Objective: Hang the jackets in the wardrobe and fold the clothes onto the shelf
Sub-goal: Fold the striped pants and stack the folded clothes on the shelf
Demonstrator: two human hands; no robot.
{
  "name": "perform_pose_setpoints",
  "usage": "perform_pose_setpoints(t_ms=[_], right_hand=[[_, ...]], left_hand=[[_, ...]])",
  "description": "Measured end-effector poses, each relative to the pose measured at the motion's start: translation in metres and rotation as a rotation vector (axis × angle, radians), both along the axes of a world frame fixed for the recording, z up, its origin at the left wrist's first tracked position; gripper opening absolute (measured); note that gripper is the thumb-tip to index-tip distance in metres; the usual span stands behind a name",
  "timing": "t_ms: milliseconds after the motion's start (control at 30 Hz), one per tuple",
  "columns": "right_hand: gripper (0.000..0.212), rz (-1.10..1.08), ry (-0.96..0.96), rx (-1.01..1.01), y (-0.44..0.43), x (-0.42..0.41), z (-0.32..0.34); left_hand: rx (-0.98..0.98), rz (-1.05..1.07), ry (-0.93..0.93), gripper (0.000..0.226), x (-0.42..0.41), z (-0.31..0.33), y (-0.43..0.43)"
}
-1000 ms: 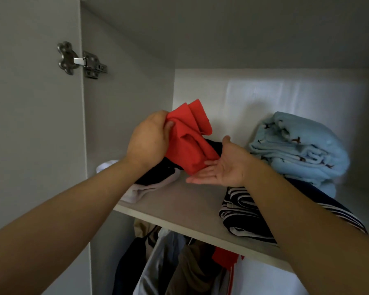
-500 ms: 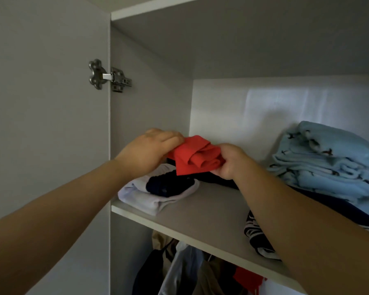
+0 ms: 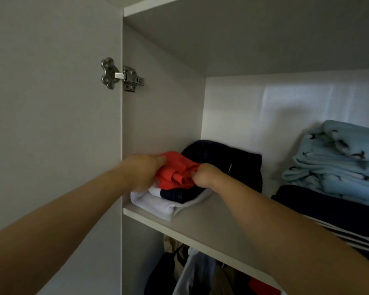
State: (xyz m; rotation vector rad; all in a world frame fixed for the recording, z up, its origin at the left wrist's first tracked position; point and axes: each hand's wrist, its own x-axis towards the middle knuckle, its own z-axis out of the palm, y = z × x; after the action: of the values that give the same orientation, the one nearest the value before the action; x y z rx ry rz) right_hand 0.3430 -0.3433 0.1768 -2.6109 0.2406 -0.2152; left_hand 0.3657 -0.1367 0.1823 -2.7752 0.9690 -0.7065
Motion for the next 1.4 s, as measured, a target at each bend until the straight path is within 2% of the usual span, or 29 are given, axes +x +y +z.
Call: perform_pose_setpoints(t_ms=[133,233,333,467,600,700,733,800,867,933,967,1100,1267,1400], right_hand=[[0.031,-0.021,-0.054,-0.147,-0.007,-0.020,0.015],[0.015,-0.011,-0.034,-0.205,-0.017,-0.043,0.027],[0.015,-0.073,-0.072,-0.222,-0.038,-0.070,0.039],[0.029,-0.237,-0.089,-0.278,-0.081,-0.118,0.051],[0.032,-0.389,-0.067,-0.336,-0.125,-0.169,0.051],[0.022,-0.480,0.035,-0.377,-0.149,-0.205,0.043],[0.019,-0.500,0.093,-0.395,-0.156,-0.217,0.037],[0.032,-0.491,0.236,-0.400,-0.165,-0.240,0.022],[0.040,-0.428,0.336,-0.378,-0.168,-0.259,0.005],[0.046,-0.390,0.307,-0.382,-0.170,-0.269,-0.010],[0.046,-0.398,0.259,-0.398,-0.170,-0.270,-0.016],[0.040,-0.506,0.248,-0.533,-0.155,-0.258,-0.032],[0.045,-0.600,0.154,-0.537,-0.141,-0.239,-0.042],[0.047,-0.588,0.133,-0.554,-0.139,-0.230,-0.047]], left_hand=[[0.035,0.059,0.212,0.043,-0.002,0.019,-0.010],[-0.113,-0.079,0.204,0.042,-0.024,0.018,-0.039],[-0.239,-0.324,0.151,0.038,-0.052,0.001,-0.086],[-0.202,-0.471,0.375,0.058,-0.077,-0.020,-0.150],[-0.359,-0.655,0.449,0.036,-0.100,-0.025,-0.202],[-0.416,-0.735,0.481,0.037,-0.120,-0.027,-0.234],[-0.380,-0.761,0.516,0.041,-0.125,-0.030,-0.242],[-0.225,-0.809,0.561,0.048,-0.135,-0.042,-0.249],[-0.082,-0.818,0.450,0.065,-0.138,-0.057,-0.251],[-0.053,-0.793,0.361,0.087,-0.135,-0.063,-0.249],[-0.067,-0.790,0.366,0.090,-0.133,-0.062,-0.249],[-0.119,-0.754,0.460,0.081,-0.117,-0.057,-0.241],[-0.178,-0.735,0.488,0.078,-0.104,-0.058,-0.230],[-0.190,-0.717,0.498,0.076,-0.099,-0.059,-0.222]])
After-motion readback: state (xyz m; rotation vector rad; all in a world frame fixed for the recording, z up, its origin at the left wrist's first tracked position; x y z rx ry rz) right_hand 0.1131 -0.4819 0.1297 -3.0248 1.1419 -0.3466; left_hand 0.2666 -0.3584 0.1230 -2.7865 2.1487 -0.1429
